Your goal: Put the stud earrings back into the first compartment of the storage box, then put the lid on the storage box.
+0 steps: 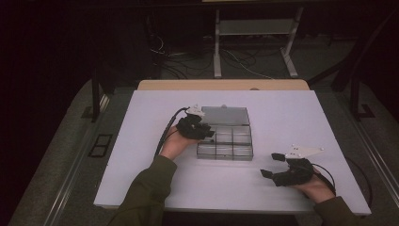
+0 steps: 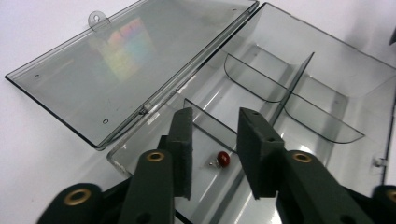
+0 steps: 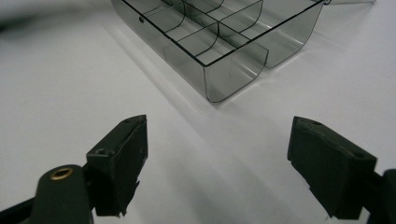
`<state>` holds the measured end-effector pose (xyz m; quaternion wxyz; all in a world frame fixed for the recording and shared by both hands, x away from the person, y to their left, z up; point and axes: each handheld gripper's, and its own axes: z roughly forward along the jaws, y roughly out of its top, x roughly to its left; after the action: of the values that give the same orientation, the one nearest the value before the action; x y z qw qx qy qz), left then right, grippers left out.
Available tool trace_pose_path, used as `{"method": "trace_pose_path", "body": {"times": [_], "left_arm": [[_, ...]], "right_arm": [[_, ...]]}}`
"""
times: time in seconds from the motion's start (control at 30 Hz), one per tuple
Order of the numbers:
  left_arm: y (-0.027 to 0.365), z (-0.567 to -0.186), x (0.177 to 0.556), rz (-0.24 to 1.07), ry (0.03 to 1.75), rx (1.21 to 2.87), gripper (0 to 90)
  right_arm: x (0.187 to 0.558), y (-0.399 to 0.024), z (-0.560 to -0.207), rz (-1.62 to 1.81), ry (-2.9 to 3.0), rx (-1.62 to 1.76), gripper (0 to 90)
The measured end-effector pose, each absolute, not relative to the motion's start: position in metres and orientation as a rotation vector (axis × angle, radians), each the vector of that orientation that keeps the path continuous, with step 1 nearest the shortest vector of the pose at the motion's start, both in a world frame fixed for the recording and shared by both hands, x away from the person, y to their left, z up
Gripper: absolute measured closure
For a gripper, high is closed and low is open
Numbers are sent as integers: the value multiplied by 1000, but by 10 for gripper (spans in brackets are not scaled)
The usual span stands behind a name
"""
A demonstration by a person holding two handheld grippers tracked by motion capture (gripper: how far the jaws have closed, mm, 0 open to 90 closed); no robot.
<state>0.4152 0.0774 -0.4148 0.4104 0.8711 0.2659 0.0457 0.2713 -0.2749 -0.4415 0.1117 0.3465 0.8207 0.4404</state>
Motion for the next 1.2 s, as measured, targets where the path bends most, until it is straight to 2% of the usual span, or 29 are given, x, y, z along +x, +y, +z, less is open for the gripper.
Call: {"method": "trace_pose_path", "body": {"times": [0.3, 0.77, 1.0, 1.2], "left_arm": [[92, -407, 407, 96, 665, 2157, 473], [122, -409, 398, 143, 727, 2124, 354], [127, -413, 395, 166, 757, 2117, 349], [127, -414, 396, 176, 754, 2118, 444]], "right_arm": [[272, -275, -442, 1285, 2413, 1019, 196], [274, -275, -442, 1274, 2411, 1021, 196], [277, -275, -438, 1279, 2414, 1022, 195], [282, -274, -432, 1277, 2415, 1022, 185]]}}
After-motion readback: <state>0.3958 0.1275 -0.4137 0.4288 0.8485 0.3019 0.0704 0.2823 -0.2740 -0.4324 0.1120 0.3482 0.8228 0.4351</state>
